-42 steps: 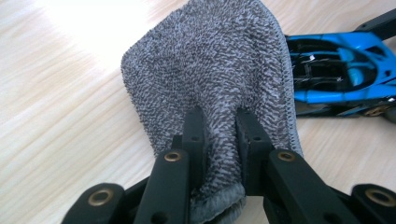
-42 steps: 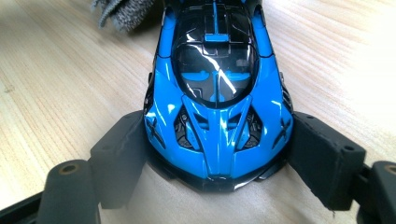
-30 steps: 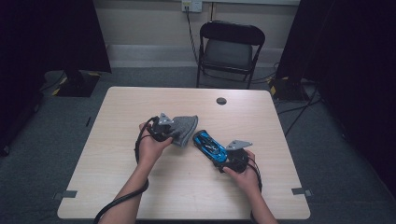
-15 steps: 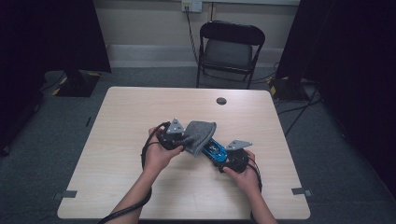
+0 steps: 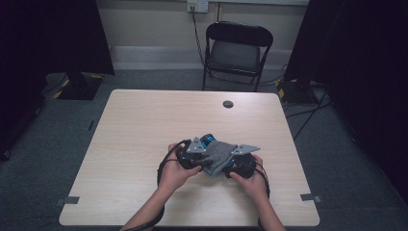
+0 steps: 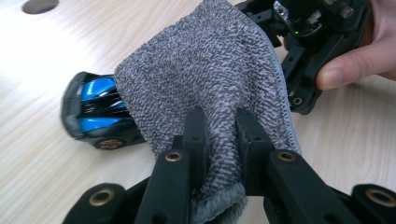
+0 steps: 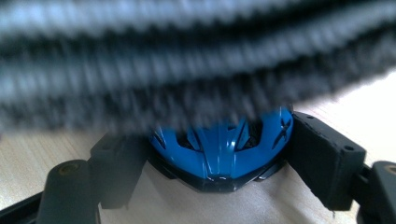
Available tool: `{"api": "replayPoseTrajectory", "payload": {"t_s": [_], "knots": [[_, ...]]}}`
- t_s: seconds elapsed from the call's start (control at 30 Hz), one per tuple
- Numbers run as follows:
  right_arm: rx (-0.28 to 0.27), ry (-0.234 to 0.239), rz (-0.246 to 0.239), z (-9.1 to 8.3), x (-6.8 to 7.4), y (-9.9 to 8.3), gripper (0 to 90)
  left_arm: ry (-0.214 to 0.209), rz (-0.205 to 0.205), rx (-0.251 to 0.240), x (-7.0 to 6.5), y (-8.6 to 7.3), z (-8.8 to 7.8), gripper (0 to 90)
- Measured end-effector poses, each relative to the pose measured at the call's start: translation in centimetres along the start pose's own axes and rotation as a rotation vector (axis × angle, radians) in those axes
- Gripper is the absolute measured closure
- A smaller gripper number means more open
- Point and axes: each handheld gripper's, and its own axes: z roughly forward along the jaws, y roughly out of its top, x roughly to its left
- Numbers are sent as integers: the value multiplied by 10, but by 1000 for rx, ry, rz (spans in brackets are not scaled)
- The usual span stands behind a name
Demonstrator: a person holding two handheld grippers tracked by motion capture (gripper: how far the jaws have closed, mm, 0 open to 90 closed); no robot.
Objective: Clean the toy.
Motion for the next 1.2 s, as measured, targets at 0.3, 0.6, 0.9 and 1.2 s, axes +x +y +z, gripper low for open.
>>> {"api": "replayPoseTrajectory", "payload": {"t_s": [0.3, 0.6, 0.9, 1.2], "knots": [[-1, -1, -1, 0, 0, 0, 230, 1, 46, 96, -4, -2, 17, 765], [0, -1, 0, 0, 0, 0, 229, 33, 42, 119, 3, -2, 21, 765], [0, 0, 0, 0, 0, 0, 230, 40, 36, 147, 10, -1, 24, 765], [0, 0, 0, 0, 0, 0, 229, 61, 22, 164, 21, -3, 24, 764]]}}
